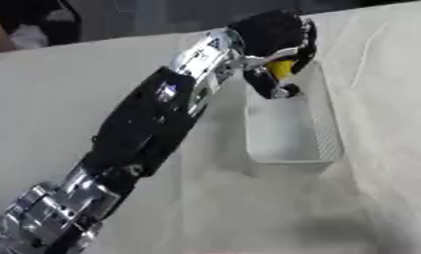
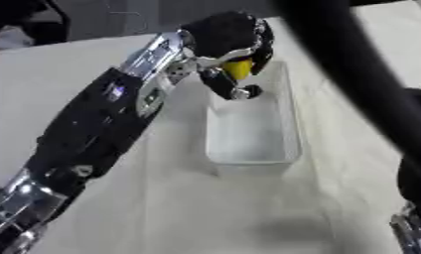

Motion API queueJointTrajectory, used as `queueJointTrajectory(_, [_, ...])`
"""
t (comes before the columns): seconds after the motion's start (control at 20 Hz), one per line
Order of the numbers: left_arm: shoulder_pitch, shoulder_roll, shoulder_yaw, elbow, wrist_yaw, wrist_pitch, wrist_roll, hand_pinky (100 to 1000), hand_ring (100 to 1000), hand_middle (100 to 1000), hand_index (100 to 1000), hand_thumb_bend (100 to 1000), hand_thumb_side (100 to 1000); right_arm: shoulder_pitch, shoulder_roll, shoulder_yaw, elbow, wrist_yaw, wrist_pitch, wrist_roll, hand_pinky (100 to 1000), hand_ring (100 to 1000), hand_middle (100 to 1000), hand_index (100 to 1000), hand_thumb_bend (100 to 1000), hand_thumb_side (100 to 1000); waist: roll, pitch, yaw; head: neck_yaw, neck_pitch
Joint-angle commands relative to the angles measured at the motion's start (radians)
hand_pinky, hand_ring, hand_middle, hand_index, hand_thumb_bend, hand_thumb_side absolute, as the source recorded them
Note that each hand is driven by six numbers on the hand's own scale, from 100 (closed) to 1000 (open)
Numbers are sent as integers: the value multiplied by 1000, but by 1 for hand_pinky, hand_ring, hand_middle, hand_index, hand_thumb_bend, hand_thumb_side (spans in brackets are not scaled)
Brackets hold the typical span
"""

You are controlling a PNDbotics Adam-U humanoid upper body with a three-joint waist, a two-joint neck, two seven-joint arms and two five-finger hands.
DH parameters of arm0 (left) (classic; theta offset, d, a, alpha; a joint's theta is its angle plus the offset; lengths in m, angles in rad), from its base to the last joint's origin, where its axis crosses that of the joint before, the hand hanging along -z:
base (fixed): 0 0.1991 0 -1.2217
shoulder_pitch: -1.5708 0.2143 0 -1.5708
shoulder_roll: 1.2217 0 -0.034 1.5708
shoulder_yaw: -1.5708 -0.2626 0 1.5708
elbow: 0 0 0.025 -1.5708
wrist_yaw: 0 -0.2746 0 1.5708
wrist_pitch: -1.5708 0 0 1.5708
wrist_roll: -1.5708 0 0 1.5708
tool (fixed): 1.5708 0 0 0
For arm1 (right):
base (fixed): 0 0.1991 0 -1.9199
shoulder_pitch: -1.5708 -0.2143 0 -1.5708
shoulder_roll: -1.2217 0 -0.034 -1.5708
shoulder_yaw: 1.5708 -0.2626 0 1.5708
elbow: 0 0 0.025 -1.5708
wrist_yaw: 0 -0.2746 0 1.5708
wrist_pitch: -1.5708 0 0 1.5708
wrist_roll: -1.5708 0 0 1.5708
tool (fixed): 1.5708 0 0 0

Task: Pick up objects on the table and place them in the box.

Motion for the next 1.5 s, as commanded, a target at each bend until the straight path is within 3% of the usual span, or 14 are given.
queueJointTrajectory(0.05, [-13, 6, 3, -8, 4, -23, -35, 422, 574, 567, 653, 518, 771, -12, -17, -9, -14, -4, 0, 1, 684, 794, 840, 811, 271, 1000, -7, -19, 0, 4, -10])
queueJointTrajectory(0.1, [-12, 5, 2, -6, 4, -33, -51, 552, 656, 630, 724, 561, 843, -11, -17, -9, -14, -4, 0, 1, 685, 794, 840, 811, 273, 1000, -7, -19, 0, 4, -10])
queueJointTrajectory(0.15, [-12, 5, 2, -4, 6, -41, -68, 627, 712, 689, 774, 613, 883, -11, -17, -9, -14, -4, 0, 2, 685, 794, 840, 811, 274, 1000, -7, -19, 0, 4, -9])
queueJointTrajectory(0.3, [-11, 6, 5, -1, 14, -52, -117, 677, 756, 746, 822, 702, 929, -10, -16, -8, -14, -2, 0, 3, 684, 794, 840, 811, 275, 1000, -8, -18, 1, 4, -8])
queueJointTrajectory(0.4, [-10, 8, 7, -1, 20, -49, -142, 653, 746, 751, 833, 704, 931, -9, -16, -8, -14, -1, 0, 4, 684, 794, 840, 811, 277, 1000, -8, -18, 3, 3, -8])
queueJointTrajectory(0.65, [11, 64, 30, -55, 54, -7, -104, 508, 659, 704, 803, 486, 920, -7, -15, -14, -14, 4, 1, 0, 684, 794, 840, 811, 273, 1000, -9, -16, 14, -8, -6])
queueJointTrajectory(0.8, [71, 142, 54, -136, 141, 27, -29, 444, 616, 664, 788, 487, 894, -4, -15, -21, -14, 9, 3, -7, 684, 794, 840, 811, 275, 1000, -9, -14, 23, -21, -7])
queueJointTrajectory(1.0, [207, 216, 142, -289, 295, 88, 70, 385, 592, 637, 789, 524, 868, 6, -12, -25, -14, 23, 7, -13, 685, 795, 841, 812, 286, 1000, -18, -14, 44, -31, -4])
queueJointTrajectory(1.3, [405, 176, 256, -518, 531, 176, 240, 357, 619, 663, 817, 530, 850, 23, -10, -20, -14, 33, 10, -18, 685, 795, 841, 812, 291, 1000, -31, -32, 71, -19, 32])
queueJointTrajectory(1.5, [538, 108, 286, -614, 673, 193, 311, 381, 665, 718, 843, 563, 860, 34, -26, -17, -14, 16, 10, -26, 683, 793, 839, 810, 268, 1000, -34, -69, 80, -13, 72])
